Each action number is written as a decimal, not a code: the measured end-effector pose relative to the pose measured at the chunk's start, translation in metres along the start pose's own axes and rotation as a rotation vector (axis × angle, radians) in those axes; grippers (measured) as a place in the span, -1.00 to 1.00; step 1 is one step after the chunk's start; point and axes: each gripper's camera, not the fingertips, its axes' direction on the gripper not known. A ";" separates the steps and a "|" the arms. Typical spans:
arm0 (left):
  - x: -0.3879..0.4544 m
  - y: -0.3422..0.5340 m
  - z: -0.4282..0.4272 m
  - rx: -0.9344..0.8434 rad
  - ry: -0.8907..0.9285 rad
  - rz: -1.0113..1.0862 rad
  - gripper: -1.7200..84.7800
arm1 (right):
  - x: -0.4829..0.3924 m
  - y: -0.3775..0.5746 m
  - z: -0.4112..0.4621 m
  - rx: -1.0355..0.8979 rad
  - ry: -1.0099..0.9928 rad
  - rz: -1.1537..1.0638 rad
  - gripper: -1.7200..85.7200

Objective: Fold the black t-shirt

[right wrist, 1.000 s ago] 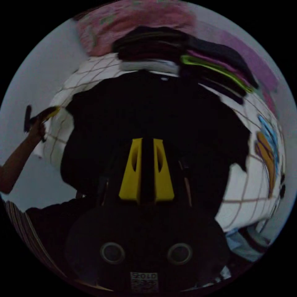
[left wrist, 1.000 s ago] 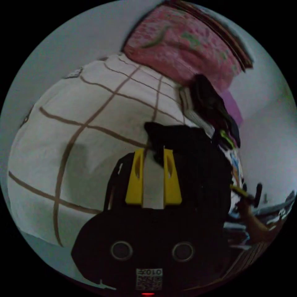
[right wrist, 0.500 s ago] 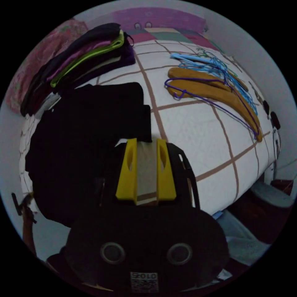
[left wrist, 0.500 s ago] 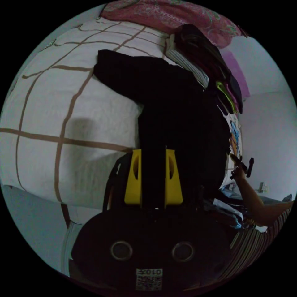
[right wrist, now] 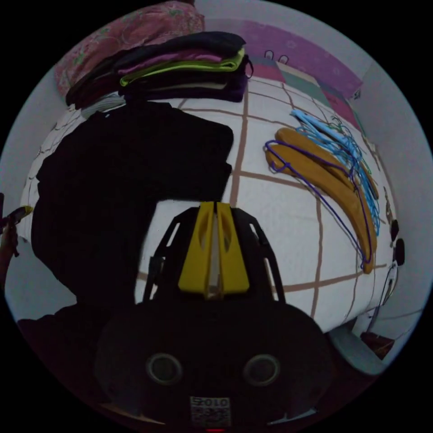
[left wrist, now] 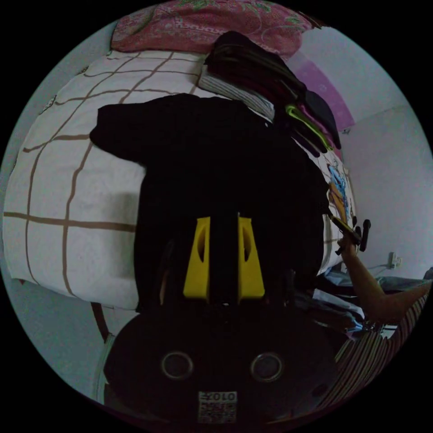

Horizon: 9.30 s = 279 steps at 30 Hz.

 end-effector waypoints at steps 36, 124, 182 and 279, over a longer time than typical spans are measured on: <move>0.052 0.020 0.063 -0.018 0.028 0.021 -0.80 | 0.238 -0.040 0.009 0.083 -0.240 0.282 -0.88; -0.177 0.059 0.047 -0.246 0.093 -0.031 -0.92 | 0.007 0.188 0.104 -0.378 -0.165 0.079 -0.89; -0.321 -0.130 -0.078 0.272 0.265 -0.301 -0.53 | -0.458 0.039 -0.133 0.127 -0.282 -0.394 -0.91; -0.369 -0.261 -0.154 0.085 0.669 0.103 -0.62 | -1.178 -0.471 -0.283 0.152 -0.364 -1.500 -0.87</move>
